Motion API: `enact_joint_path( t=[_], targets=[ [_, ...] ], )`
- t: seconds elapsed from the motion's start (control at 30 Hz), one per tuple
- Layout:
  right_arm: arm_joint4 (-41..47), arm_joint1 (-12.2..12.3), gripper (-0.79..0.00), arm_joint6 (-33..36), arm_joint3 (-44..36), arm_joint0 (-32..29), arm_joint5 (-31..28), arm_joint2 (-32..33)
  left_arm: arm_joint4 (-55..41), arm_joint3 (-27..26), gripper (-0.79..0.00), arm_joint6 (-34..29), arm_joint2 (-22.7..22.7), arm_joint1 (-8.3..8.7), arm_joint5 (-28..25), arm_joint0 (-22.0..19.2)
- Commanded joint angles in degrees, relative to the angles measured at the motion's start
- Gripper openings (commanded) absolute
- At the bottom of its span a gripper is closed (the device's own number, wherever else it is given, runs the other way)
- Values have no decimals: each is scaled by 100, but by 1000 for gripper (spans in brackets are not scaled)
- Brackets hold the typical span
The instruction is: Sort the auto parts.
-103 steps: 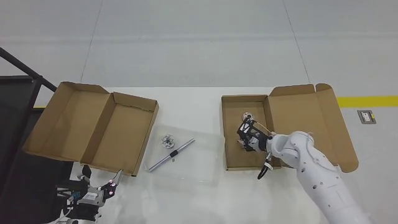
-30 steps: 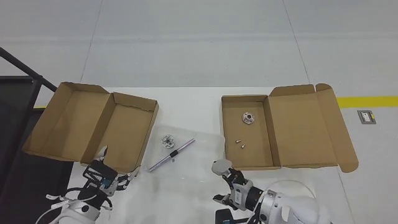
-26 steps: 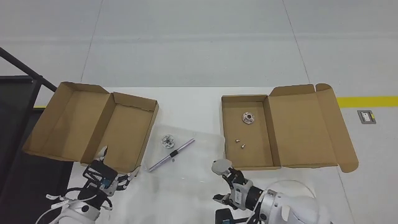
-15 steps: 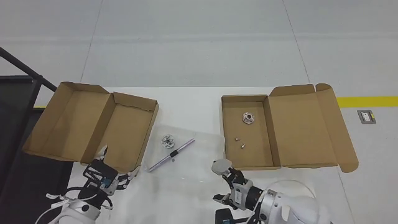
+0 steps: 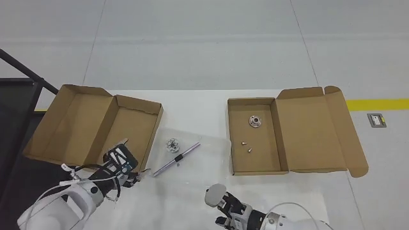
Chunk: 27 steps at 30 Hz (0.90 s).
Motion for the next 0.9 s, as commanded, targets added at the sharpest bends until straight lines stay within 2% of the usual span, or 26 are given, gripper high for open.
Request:
enact_joint_path(
  t=[0.0,0.07,0.33,0.4,0.5,0.67,0.87],
  targets=[
    [-75,44,0,-197,-78,-155,109,94,-451,90,0,-742,140,25,-408,-299],
    [-100,57,0,-206,-94,-212,153,147,-641,70,0,-1220,223,44,-546,-488],
    [-100,57,0,-206,-94,-212,153,147,-639,118,0,-1233,240,42,-516,-470],
    [-100,57,0,-206,-94,-212,153,147,-706,320,0,-1342,459,34,-412,-528],
    [-100,57,0,-206,-94,-212,153,147,-1226,719,0,-1767,820,40,-573,-986],
    [-100,57,0,-206,-94,-212,153,147,-1928,679,0,-2808,1278,65,-582,-1565],
    [-100,57,0,-206,-94,-212,153,147,-2445,777,0,-3551,2108,290,160,-2197]
  ],
)
